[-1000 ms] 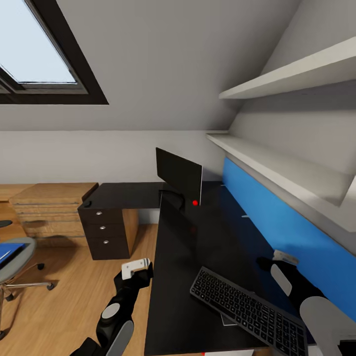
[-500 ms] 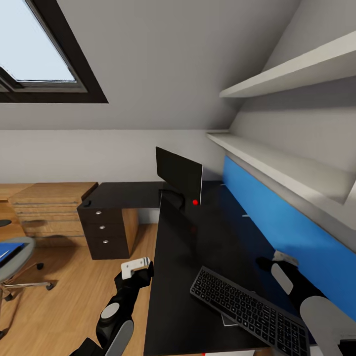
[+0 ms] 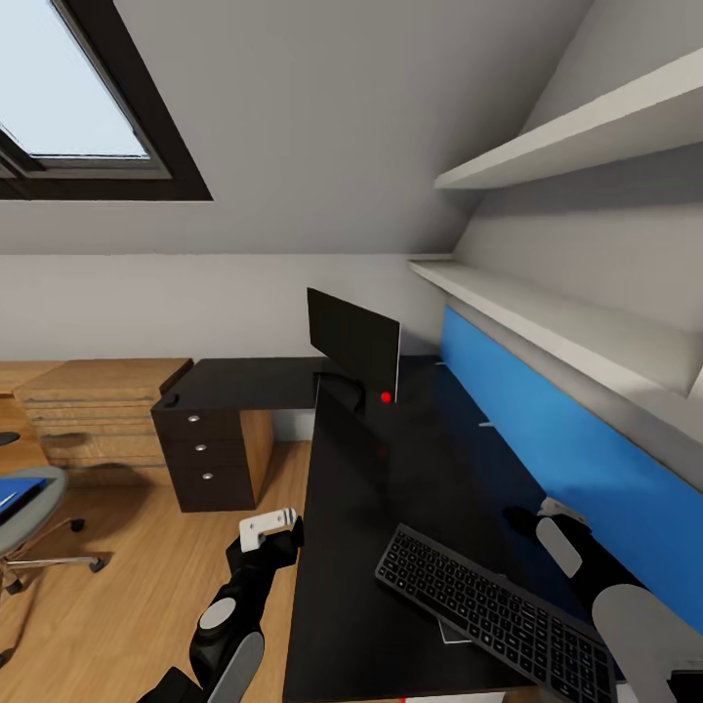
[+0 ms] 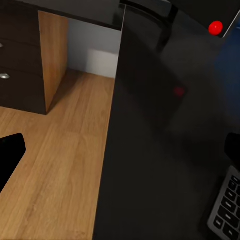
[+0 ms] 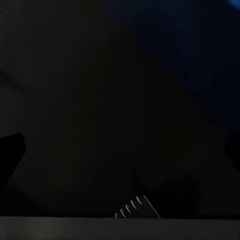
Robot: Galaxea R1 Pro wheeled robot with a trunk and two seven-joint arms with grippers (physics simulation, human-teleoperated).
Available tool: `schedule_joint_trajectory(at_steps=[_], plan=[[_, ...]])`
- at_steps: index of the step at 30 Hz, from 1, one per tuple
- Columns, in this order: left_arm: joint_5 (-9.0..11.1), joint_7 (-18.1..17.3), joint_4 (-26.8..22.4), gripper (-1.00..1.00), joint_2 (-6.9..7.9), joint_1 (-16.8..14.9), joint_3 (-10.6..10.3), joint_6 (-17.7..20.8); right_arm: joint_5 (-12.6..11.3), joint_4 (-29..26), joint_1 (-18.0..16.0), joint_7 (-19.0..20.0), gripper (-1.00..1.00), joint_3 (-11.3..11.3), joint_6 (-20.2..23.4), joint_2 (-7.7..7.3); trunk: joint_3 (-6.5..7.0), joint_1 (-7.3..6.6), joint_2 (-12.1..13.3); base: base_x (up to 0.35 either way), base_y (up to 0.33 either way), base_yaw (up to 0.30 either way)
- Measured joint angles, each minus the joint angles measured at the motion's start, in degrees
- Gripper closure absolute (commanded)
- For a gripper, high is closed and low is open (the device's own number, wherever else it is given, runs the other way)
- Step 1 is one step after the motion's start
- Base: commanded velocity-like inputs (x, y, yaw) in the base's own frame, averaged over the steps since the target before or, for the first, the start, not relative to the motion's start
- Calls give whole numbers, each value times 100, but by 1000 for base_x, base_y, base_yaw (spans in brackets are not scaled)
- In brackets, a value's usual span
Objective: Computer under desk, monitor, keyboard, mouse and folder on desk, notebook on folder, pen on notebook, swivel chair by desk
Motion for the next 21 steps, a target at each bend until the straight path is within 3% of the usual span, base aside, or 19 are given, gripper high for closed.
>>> schedule_joint_trajectory(at_steps=[21], plan=[[0, 0, 8, -100, 0, 0, 0, 0, -115, 1, 0, 1, -100, -106, -10, -9, -378, 462, -844, 0, 0, 0]])
